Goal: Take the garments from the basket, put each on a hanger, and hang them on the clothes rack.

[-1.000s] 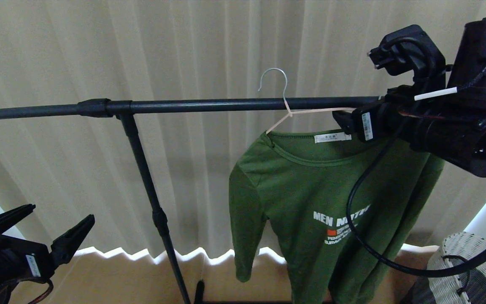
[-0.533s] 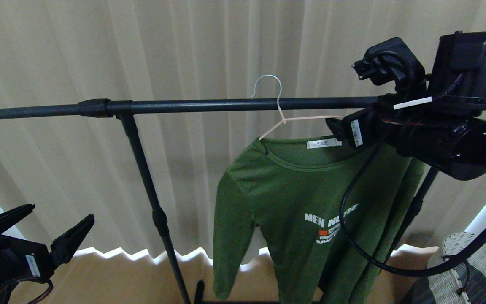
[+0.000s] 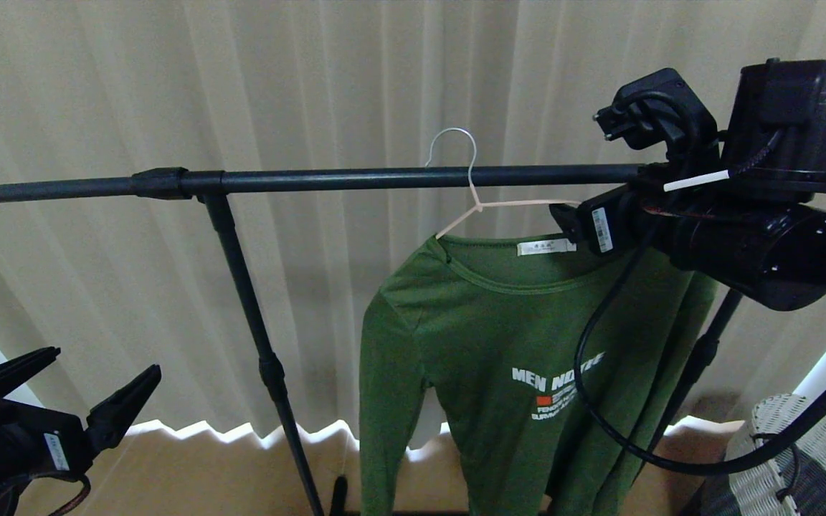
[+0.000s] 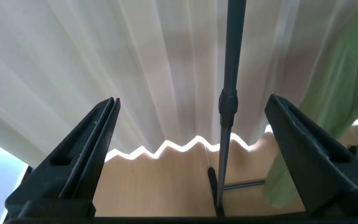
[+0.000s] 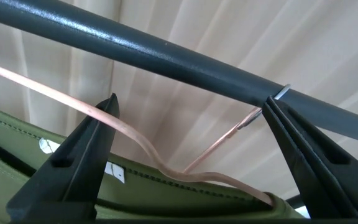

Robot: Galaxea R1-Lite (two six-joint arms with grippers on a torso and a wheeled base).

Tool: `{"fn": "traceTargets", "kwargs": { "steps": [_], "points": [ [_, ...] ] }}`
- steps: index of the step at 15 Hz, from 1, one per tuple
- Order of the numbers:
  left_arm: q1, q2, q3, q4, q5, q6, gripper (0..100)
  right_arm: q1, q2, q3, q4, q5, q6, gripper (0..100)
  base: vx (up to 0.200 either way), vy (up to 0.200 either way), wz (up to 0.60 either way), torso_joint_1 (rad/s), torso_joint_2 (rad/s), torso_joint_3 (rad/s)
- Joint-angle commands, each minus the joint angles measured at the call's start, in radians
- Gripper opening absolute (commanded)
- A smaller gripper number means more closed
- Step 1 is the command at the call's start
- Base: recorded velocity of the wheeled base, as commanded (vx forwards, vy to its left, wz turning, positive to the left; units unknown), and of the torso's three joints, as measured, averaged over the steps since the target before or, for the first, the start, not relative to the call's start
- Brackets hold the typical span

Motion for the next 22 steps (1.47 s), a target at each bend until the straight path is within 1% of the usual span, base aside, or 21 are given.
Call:
{"fn": "traceTargets", "kwargs": {
  "steps": [1,8,9,10,12,13,15,18,22],
  "points": [
    [0.000,0.000,0.000,0.000,0.001,0.000,100,0.000,-0.003,0.000,-0.001,0.000,0.000,100,0.000,0.000,0.00,0.000,0.00,0.000],
    [0.000,0.000,0.000,0.000,0.001,0.000,100,0.014,-0.014,0.004,0.002,-0.002,0.000,100,0.000,0.000,0.00,0.000,0.00,0.000],
    [0.000,0.000,0.000,0.000,0.001,0.000,100,0.014,-0.015,0.002,0.002,-0.009,0.000,100,0.000,0.000,0.00,0.000,0.00,0.000],
    [0.000,0.001,0.000,0.000,0.001,0.000,100,0.014,-0.023,0.000,0.005,-0.034,-0.002,100,0.000,0.000,0.00,0.000,0.00,0.000],
    [0.000,0.001,0.000,0.000,0.001,0.000,100,0.014,-0.023,-0.003,0.005,-0.043,-0.005,100,0.000,0.000,0.00,0.000,0.00,0.000],
    [0.000,0.001,0.000,0.000,0.001,0.000,100,0.011,-0.021,-0.009,0.012,-0.061,-0.028,100,0.000,0.000,0.00,0.000,0.00,0.000],
    [0.000,-0.002,0.000,0.000,0.001,0.000,100,0.011,-0.017,-0.012,0.013,-0.071,-0.043,100,0.000,0.000,0.00,0.000,0.00,0.000],
    [0.000,-0.002,0.000,0.000,0.001,0.000,100,0.012,-0.009,-0.012,0.013,-0.072,-0.097,100,0.000,0.000,0.00,0.000,0.00,0.000],
    [0.000,-0.002,0.000,0.000,0.001,0.000,100,0.023,0.002,-0.010,0.012,-0.071,-0.102,100,0.000,0.000,0.00,0.000,0.00,0.000]
  ]
}}
